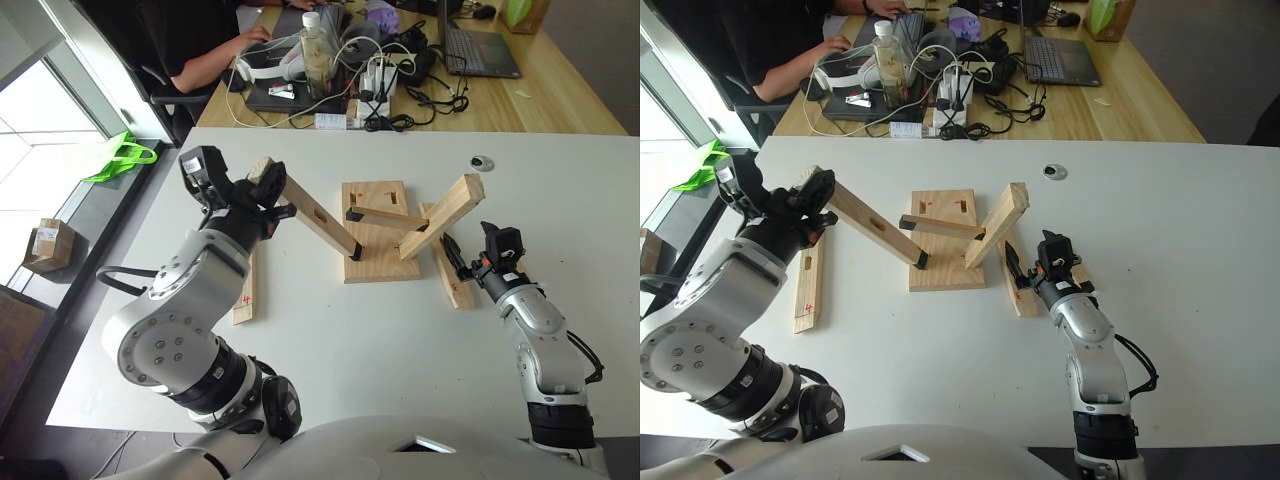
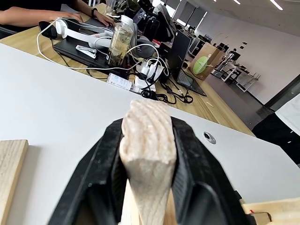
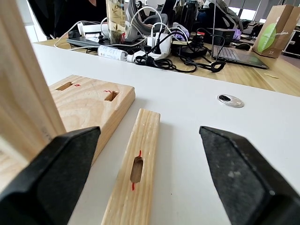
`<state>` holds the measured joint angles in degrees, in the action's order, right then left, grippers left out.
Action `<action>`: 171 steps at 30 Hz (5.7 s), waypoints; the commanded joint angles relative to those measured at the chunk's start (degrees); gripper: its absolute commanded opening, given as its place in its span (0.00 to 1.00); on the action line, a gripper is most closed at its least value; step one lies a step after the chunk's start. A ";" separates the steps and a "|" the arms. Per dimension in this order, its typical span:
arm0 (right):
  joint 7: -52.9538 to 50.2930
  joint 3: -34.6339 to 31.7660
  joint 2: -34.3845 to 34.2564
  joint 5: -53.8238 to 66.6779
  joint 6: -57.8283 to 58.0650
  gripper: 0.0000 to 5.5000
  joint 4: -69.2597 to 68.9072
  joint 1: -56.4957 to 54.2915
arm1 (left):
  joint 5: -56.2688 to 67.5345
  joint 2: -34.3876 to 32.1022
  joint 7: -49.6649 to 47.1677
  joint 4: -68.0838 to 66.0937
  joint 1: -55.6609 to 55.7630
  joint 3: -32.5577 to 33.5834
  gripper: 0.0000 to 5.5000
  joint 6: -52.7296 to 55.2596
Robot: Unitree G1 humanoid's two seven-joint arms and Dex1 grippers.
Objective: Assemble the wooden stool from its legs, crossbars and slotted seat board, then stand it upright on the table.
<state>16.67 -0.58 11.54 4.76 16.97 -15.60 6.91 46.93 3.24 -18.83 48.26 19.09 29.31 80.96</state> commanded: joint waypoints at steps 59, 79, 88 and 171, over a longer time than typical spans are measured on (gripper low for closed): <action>-6.77 2.87 -4.78 0.55 2.29 0.71 -7.67 -8.52 | -24.96 -7.49 12.34 -9.68 -9.39 -18.66 0.37 -30.96; 1.97 15.00 -4.65 29.56 19.82 0.71 -14.58 -19.42 | -20.80 -10.03 14.68 -7.15 3.77 -12.58 0.37 -40.54; -2.78 14.71 -4.93 19.07 16.21 0.71 -7.19 -20.08 | -24.20 -9.88 12.10 -17.83 -2.15 -8.94 0.37 -44.24; -11.60 -22.58 -8.24 45.45 12.16 0.71 4.37 -49.96 | -26.62 -15.48 20.46 -16.29 -3.37 -19.42 0.37 -41.48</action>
<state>7.09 -18.24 1.31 44.49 28.45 -11.34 -39.32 20.71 -12.44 2.40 32.40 16.12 9.71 38.28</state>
